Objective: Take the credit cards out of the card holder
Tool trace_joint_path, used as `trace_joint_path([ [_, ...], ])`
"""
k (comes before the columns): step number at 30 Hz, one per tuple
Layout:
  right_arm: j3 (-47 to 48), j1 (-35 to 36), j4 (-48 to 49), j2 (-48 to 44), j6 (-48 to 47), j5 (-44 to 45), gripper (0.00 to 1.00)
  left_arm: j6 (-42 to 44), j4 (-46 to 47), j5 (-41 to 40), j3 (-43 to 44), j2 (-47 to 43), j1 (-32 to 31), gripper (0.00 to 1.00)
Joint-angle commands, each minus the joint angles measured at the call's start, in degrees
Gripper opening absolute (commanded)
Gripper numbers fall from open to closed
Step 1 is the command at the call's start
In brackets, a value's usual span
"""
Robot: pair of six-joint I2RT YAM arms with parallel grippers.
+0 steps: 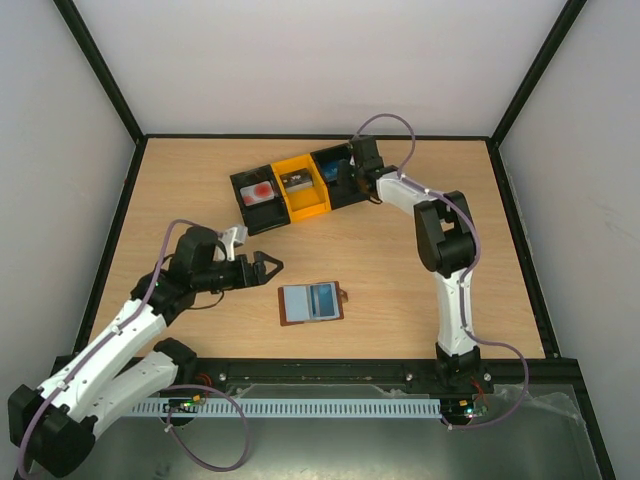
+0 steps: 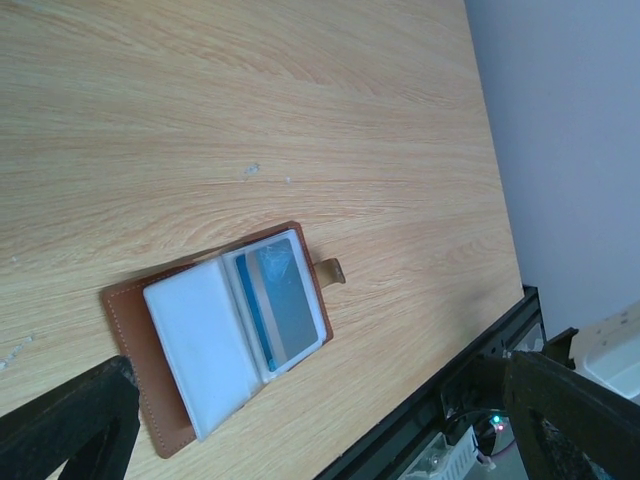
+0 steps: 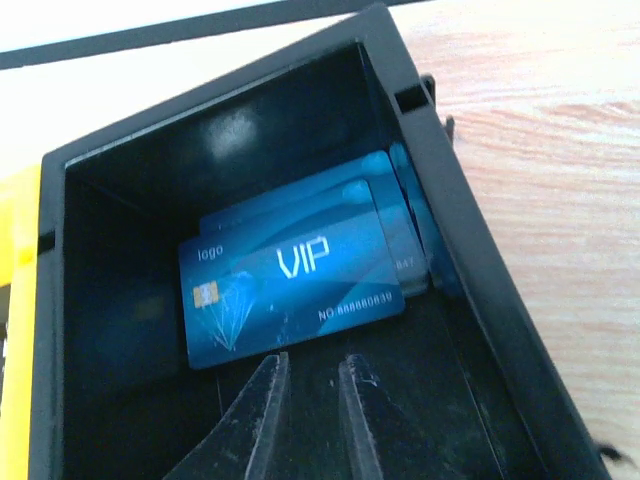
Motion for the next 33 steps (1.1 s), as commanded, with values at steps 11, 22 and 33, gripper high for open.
trace_joint_path([
  [11, -23.3, 3.25, -0.29, -23.96, 8.52, -3.59, 0.2, -7.3, 13.29, 4.05, -7.99, 3.12, 0.07, 0.85],
  [22, -50.01, 13.44, 7.15, -44.99, 17.88, -3.37, 0.22, -15.22, 29.52, 4.02, -15.88, 10.35, -5.99, 0.66],
  [33, -66.13, 23.17, 12.26, -57.88, 28.21, -3.58, 0.23, -19.35, 45.05, 3.05, -17.26, 19.72, -10.54, 0.53],
])
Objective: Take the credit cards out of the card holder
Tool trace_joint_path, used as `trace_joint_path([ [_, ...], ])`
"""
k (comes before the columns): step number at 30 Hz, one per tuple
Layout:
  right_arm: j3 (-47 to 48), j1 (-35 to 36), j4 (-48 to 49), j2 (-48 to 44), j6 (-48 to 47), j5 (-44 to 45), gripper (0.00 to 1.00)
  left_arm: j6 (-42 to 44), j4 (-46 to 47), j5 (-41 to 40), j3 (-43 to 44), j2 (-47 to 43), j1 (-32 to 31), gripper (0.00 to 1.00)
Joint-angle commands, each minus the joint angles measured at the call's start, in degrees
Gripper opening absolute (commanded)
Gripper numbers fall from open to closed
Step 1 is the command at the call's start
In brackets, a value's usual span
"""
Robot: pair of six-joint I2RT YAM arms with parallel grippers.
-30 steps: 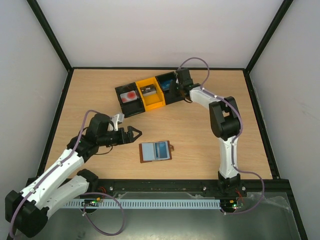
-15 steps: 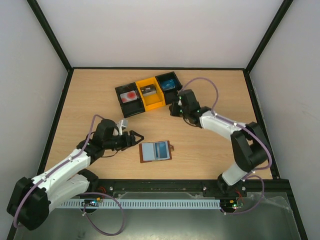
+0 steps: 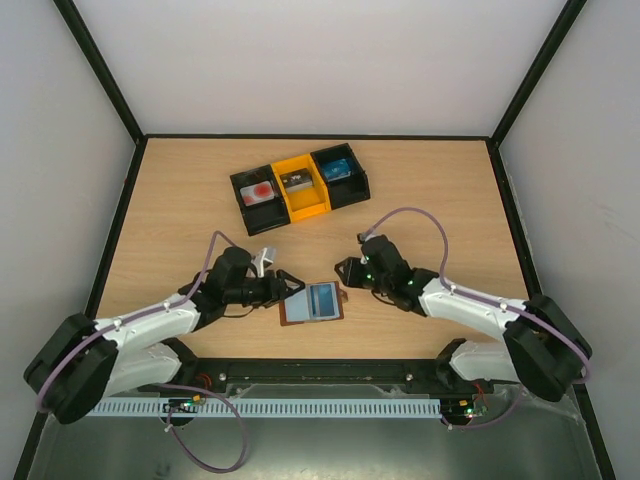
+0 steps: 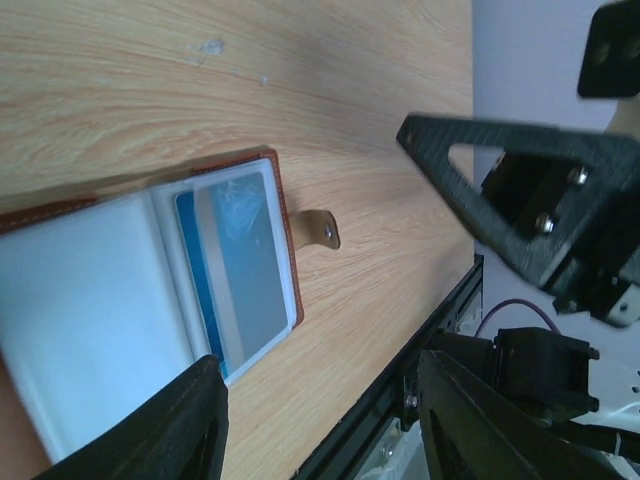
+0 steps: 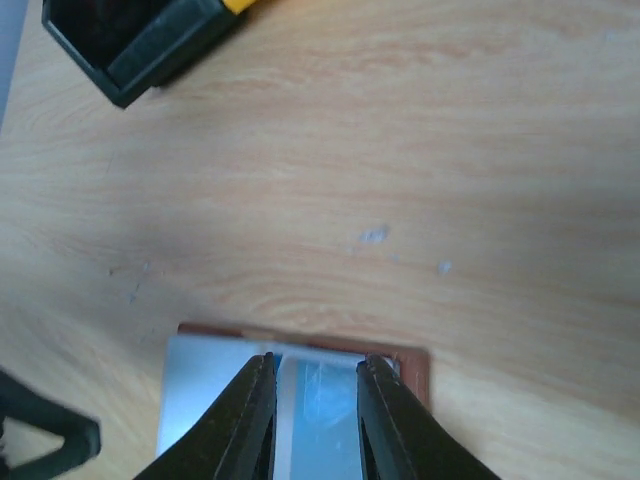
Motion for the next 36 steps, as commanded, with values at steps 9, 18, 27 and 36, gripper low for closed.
trace_joint_path([
  [9, -5.91, 11.43, 8.52, -2.22, 10.25, 3.17, 0.26, -2.69, 17.36, 1.02, -1.78, 10.56, -0.83, 0.46],
  [18, -3.93, 14.99, 7.02, 5.1, 8.57, 8.63, 0.28, -3.15, 22.24, -0.24, -4.9, 14.92, -0.83, 0.43],
  [27, -6.3, 14.99, 8.64, 7.57, 8.25, 9.46, 0.27, -3.63, 26.87, 0.49, -5.56, 20.01, -0.83, 0.39],
  [36, -9.02, 15.14, 10.37, 9.04, 9.6, 8.98, 0.27, -3.99, 28.76, 0.48, -5.4, 22.23, -0.92, 0.37],
])
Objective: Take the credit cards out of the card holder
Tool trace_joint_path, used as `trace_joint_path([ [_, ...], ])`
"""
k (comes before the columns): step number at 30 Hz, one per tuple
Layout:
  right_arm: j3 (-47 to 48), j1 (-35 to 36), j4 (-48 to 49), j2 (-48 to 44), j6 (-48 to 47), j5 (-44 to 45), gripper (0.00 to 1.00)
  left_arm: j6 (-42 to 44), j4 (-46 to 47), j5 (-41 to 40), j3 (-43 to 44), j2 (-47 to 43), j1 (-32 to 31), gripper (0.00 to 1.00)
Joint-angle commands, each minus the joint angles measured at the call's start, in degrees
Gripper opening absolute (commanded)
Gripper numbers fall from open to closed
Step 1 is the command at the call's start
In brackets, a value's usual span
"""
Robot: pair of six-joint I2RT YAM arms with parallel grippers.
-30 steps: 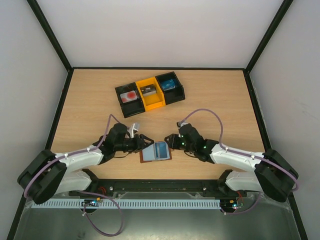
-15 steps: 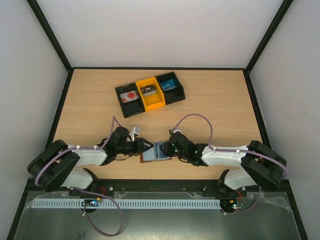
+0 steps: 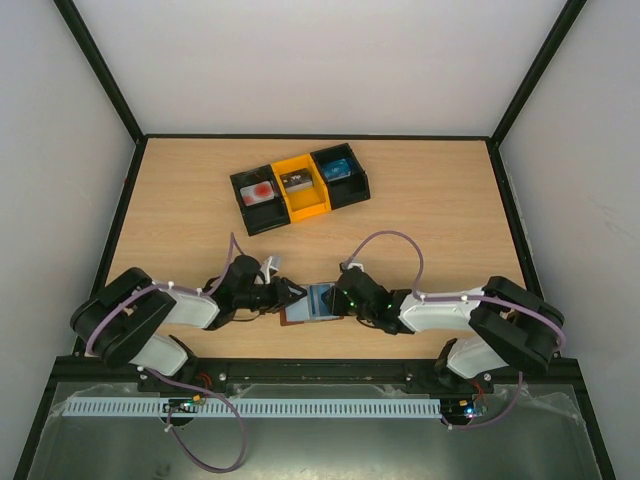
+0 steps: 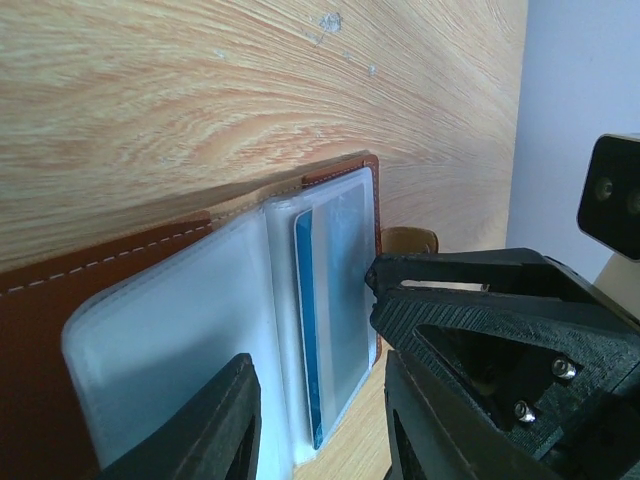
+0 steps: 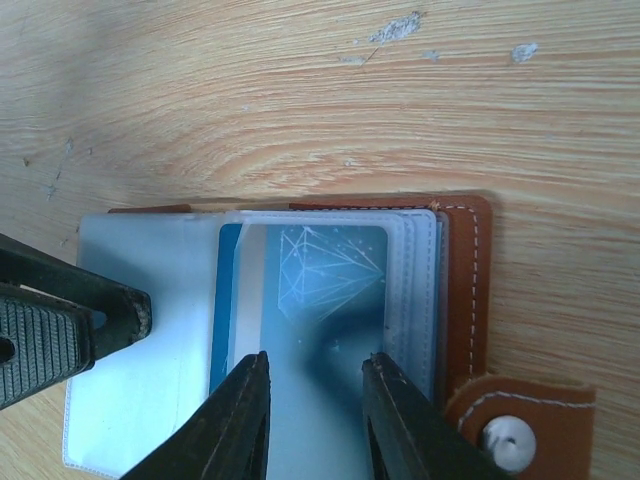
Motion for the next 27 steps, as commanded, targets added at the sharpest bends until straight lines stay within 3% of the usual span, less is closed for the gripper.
trace_joint_path([
  [1, -2.65, 0.36, 0.35, 0.05, 1.23, 1.32, 0.26, -0.01, 2.97, 0.15, -0.23, 0.9, -0.47, 0.37],
  [12, -3.76, 0.8, -1.84, -2.01, 1.37, 3.85, 0.23, -0.73, 5.26, -0.84, 0.76, 3.73, -1.37, 0.32],
  [27, -7.26, 2.4, 3.97, -0.3, 3.12, 1.28, 0.18, -3.0, 11.7, -1.67, 1.39, 10.33, -3.15, 0.24],
])
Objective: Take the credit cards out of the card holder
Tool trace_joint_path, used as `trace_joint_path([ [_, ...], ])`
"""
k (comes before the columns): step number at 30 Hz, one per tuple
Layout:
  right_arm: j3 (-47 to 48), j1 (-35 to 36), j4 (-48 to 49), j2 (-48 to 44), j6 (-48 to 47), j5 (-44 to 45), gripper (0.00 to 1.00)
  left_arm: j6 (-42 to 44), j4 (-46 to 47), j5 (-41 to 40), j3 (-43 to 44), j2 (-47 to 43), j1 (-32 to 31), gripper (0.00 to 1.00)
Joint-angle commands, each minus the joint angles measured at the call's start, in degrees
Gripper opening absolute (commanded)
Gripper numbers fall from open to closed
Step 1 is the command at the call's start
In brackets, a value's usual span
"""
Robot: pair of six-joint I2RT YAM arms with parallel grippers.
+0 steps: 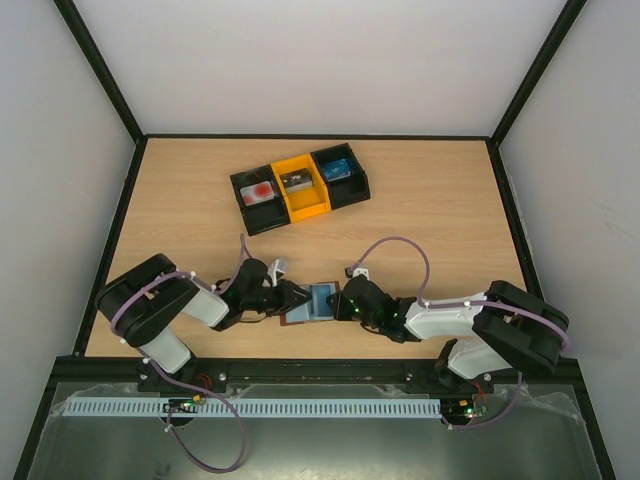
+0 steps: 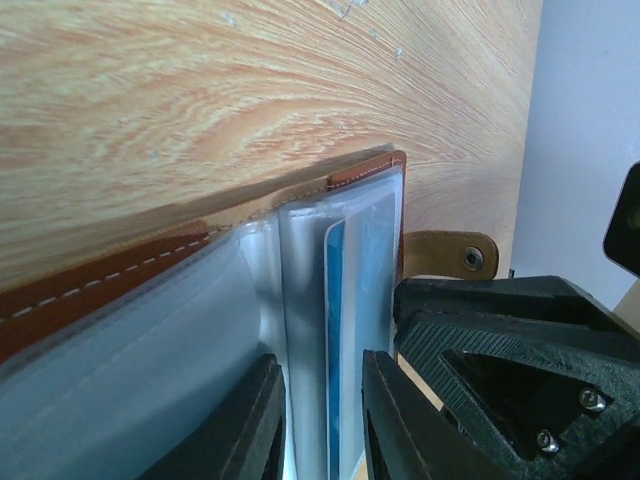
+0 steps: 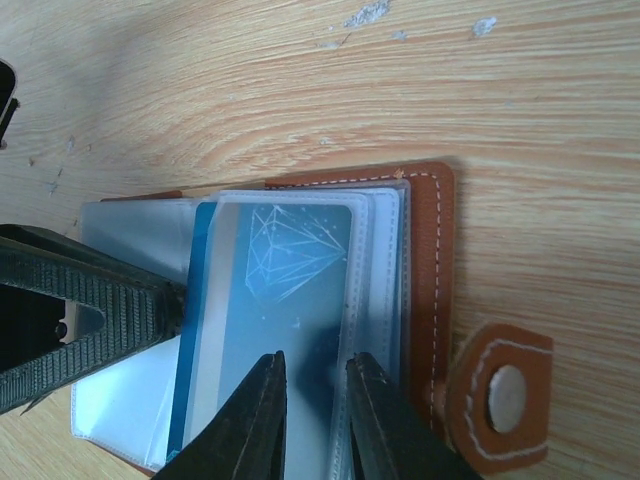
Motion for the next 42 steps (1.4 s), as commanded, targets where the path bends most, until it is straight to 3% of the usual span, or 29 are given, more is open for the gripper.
trace_joint_path([
  [1, -2.11, 1.2, -1.22, 1.99, 1.24, -0.94, 0.17, -0.92, 4.36, -0.24, 0.76, 2.19, -0.7, 0.24],
  [12, -2.33, 1.91, -0.06, 4.05, 1.33, -0.81, 0.11, -1.65, 5.35, -0.13, 0.7, 2.85, -0.82, 0.15],
  [42, -3.18, 1.96, 1.55, 8.38, 1.78, 1.09, 0.11, -3.3, 6.46, -0.08, -2.21, -2.64, -0.15, 0.13],
])
